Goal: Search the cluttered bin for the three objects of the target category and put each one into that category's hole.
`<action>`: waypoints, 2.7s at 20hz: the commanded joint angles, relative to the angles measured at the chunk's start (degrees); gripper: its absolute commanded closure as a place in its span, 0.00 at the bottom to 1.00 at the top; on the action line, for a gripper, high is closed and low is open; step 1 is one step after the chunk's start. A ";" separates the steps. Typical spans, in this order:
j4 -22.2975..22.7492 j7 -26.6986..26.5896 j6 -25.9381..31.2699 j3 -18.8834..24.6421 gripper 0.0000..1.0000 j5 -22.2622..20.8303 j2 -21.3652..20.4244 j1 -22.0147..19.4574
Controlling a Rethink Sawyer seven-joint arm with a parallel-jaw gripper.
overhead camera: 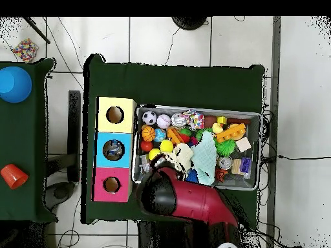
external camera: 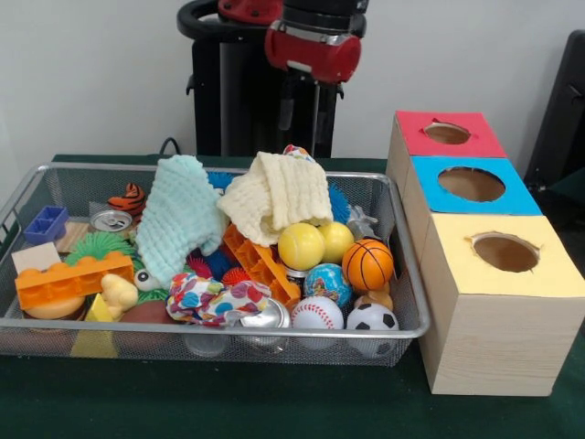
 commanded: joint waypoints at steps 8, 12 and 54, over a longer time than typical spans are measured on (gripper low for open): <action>-8.86 0.65 8.82 2.97 0.00 -1.36 9.27 -1.89; -3.99 0.75 2.98 6.96 0.00 -0.43 8.66 -5.78; -18.79 -14.41 19.91 23.12 0.00 -20.07 17.44 -14.80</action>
